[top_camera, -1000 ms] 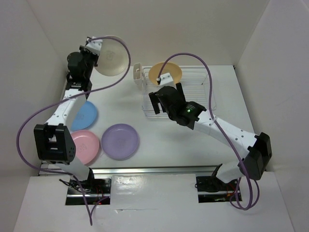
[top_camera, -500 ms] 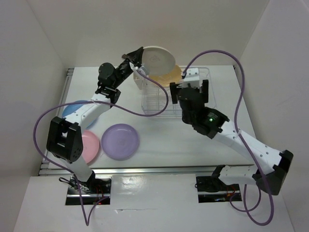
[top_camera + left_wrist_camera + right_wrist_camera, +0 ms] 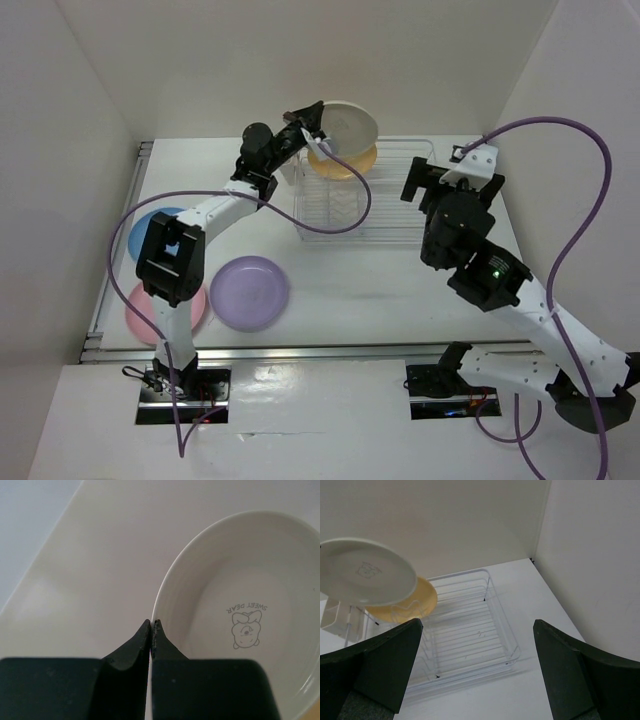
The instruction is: Load the plates into the dish rack
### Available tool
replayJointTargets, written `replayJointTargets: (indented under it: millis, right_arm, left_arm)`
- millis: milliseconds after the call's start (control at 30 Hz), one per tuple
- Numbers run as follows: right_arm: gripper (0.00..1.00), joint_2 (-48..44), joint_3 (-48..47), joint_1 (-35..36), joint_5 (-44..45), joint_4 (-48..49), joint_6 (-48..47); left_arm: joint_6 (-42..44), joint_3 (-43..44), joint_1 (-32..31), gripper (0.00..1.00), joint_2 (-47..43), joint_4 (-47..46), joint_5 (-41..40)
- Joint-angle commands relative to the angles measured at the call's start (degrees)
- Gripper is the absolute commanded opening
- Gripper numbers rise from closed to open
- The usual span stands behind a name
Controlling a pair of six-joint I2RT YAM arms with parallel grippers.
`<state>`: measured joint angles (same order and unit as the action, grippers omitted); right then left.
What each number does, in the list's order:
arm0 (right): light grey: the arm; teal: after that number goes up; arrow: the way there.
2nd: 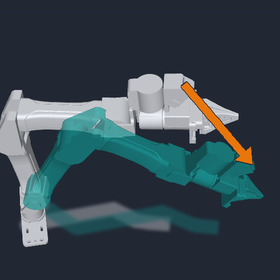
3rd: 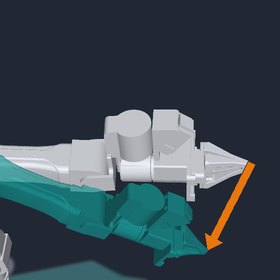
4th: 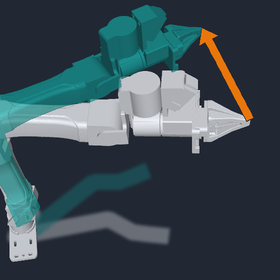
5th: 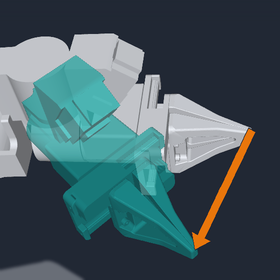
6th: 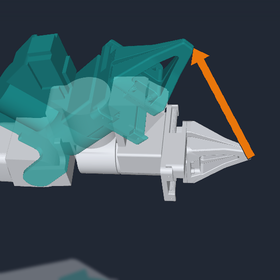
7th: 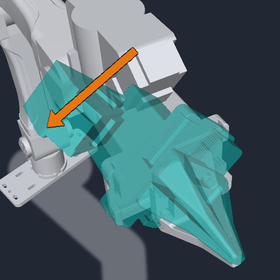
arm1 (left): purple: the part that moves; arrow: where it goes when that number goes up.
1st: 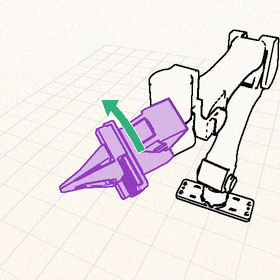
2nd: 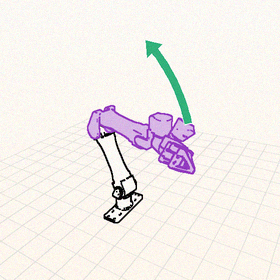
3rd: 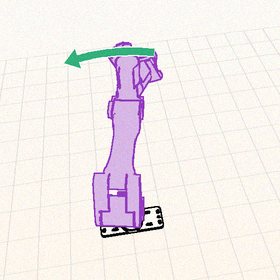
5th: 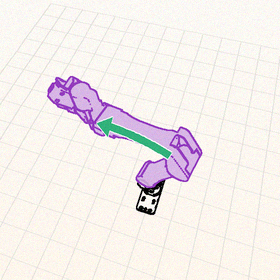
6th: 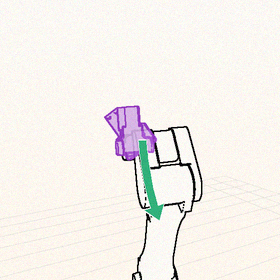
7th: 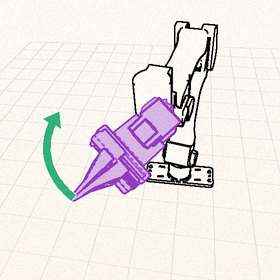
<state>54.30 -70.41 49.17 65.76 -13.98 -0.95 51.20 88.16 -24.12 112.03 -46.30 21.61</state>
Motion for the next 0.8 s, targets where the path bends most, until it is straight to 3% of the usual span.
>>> replayJointTargets:
  millis: [0, 333, 767]
  right_arm:
    - [1.00, 2.03, -0.69, -0.21, 2.09, -0.70, 1.39]
    - [1.00, 4.93, -0.69, -0.21, 1.39, 1.58, -1.41]
    - [1.00, 9.24, -1.75, -0.21, -1.51, 7.82, -6.60]
  left_arm:
    - [3.63, 6.49, -0.05, 0.00, 1.96, -1.34, 1.41]
    - [16.20, 9.84, 0.48, 0.00, 4.43, 6.49, 8.80]
    - [15.68, 9.93, 0.48, 0.00, 11.19, 4.91, 7.23]
